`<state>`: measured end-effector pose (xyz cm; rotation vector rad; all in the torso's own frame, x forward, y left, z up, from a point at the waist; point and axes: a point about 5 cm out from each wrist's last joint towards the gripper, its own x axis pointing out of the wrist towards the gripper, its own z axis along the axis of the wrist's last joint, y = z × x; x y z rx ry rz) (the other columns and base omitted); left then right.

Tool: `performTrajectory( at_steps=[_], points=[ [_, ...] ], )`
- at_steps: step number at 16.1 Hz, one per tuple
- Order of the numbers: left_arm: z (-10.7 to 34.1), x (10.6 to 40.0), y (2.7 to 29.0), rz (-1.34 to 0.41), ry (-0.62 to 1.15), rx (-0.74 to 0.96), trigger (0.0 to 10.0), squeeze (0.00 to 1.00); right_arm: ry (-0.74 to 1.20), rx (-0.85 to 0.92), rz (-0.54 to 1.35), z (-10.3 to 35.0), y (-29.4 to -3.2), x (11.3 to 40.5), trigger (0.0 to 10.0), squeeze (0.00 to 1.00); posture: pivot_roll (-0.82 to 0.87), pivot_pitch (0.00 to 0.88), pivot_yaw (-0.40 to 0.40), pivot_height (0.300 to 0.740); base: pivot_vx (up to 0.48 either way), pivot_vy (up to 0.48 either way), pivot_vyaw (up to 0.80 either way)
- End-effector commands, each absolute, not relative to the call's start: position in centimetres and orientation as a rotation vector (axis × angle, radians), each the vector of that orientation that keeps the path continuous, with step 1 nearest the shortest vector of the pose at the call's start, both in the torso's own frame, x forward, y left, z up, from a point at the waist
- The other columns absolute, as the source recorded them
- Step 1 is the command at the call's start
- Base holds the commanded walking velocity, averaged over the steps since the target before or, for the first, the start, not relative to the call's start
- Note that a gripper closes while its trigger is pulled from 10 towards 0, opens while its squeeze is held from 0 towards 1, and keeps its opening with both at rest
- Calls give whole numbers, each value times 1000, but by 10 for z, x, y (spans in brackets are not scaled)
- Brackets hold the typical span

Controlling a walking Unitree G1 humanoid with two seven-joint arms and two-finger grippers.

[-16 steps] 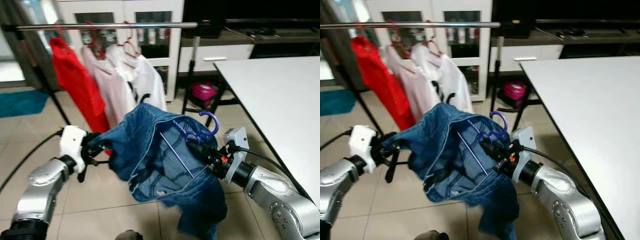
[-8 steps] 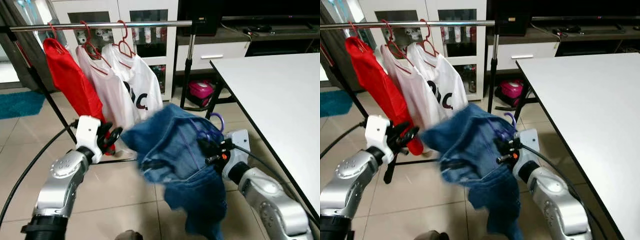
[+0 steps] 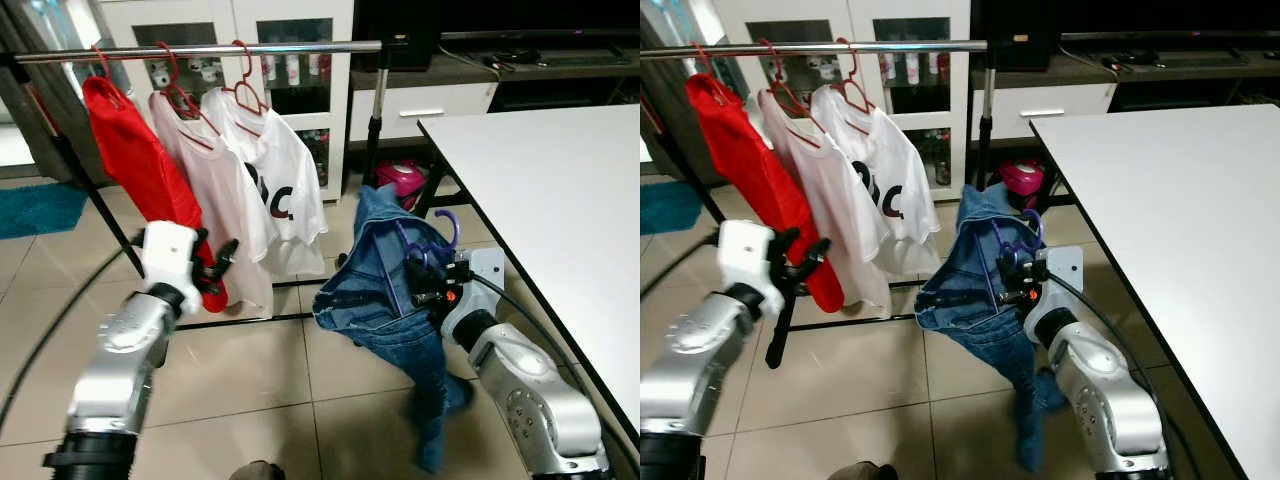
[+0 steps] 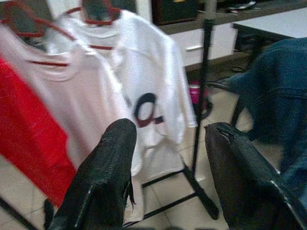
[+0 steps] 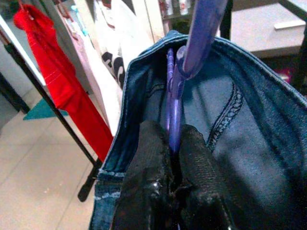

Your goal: Hang hanger

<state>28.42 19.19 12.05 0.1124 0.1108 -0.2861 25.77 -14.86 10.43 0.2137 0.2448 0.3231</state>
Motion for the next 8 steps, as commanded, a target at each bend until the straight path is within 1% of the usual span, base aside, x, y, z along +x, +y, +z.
performTrajectory(
  at_steps=[1,2,3,4,7,8],
  points=[
    [123,283,184,-293,108,127,10000,0,265,228,285,102,-149,257,10000,0,-78,0,43,740,0,0,0],
    [122,283,180,-289,114,139,10000,0,266,270,234,99,-150,258,10000,0,-71,0,43,740,0,0,0],
    [121,283,176,-303,114,135,10000,0,228,292,170,101,-153,260,10000,0,-73,0,52,740,0,0,0],
    [123,284,173,-318,109,128,10000,0,184,255,116,105,-156,261,10000,0,-76,0,60,740,0,0,0],
    [123,286,171,-359,129,162,10000,0,168,145,141,106,-150,264,10000,0,-95,0,85,740,0,0,0],
    [126,286,169,-378,131,141,10000,0,149,155,148,111,-147,264,10000,0,-101,0,94,740,326,0,0]
  ],
)
